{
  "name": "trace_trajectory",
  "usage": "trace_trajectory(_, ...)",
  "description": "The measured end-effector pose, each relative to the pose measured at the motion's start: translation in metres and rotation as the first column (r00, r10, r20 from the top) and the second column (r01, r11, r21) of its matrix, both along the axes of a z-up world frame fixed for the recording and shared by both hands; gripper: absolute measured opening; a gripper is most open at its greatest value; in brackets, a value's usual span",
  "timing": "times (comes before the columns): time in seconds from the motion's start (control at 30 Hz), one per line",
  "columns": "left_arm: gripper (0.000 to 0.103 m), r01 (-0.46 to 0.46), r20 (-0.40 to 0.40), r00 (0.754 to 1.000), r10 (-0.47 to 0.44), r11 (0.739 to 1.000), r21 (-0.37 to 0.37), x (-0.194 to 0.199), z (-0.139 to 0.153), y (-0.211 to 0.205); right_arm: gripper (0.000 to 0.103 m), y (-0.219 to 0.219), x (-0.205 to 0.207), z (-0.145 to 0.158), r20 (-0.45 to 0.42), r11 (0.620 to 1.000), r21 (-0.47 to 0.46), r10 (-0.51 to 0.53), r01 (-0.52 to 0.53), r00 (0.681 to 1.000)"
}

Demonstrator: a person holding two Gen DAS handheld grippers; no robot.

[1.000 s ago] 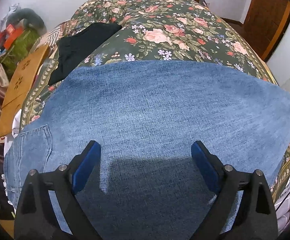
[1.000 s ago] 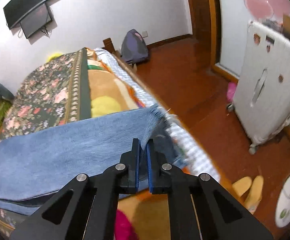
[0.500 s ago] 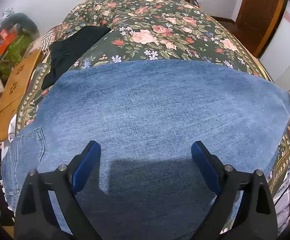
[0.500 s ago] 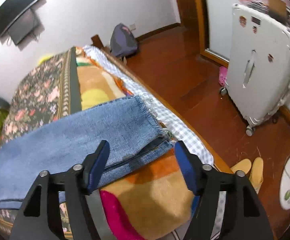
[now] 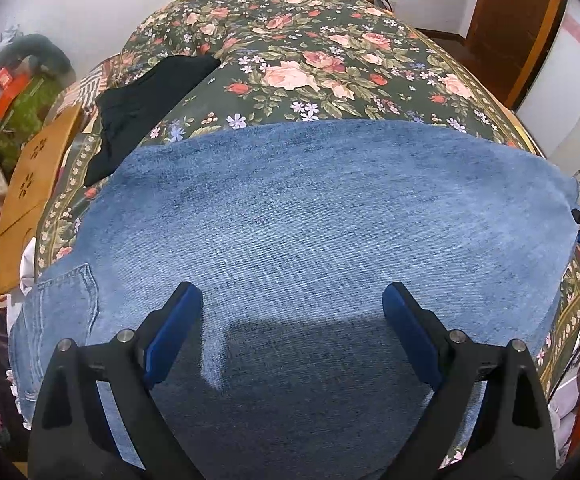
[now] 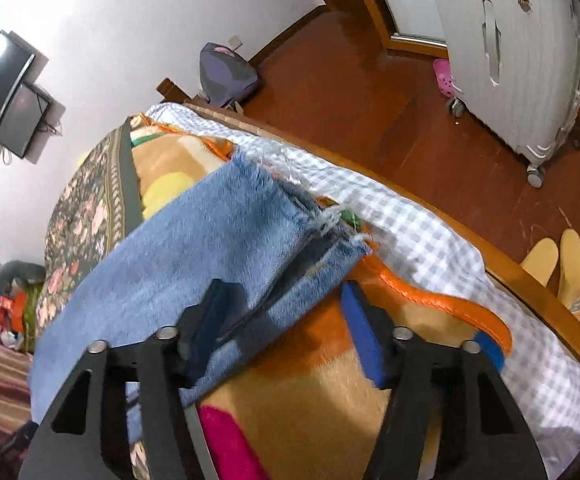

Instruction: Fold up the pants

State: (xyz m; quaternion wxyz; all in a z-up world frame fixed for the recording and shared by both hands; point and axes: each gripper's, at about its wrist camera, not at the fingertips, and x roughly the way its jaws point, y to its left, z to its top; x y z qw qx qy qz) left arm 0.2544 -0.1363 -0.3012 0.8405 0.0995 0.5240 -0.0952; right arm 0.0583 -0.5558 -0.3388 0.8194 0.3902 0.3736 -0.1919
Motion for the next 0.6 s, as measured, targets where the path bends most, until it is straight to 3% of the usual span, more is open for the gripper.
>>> trace_trajectory(0.13,0.094,-0.007,0.008,1.000,0.007,1.000,0.004,0.004,0.001,0.001,0.011,-0.008,0.004,0.001,0.039,0.998,0.056,-0.038,0.036,0.999)
trace_trajectory(0.37,0.094,0.018,0.062,0.998,-0.017,1.000,-0.014,-0.003,0.017,0.002,0.008,0.001,0.008,0.040,0.068,0.998,-0.048,-0.025,0.028,0.997)
trace_trajectory(0.6,0.094,0.044,0.131,0.991,-0.035,0.997,-0.064,-0.014,0.046,0.014,0.008,0.029,0.008,0.121,0.190,0.981,-0.187,0.090,-0.054,0.978)
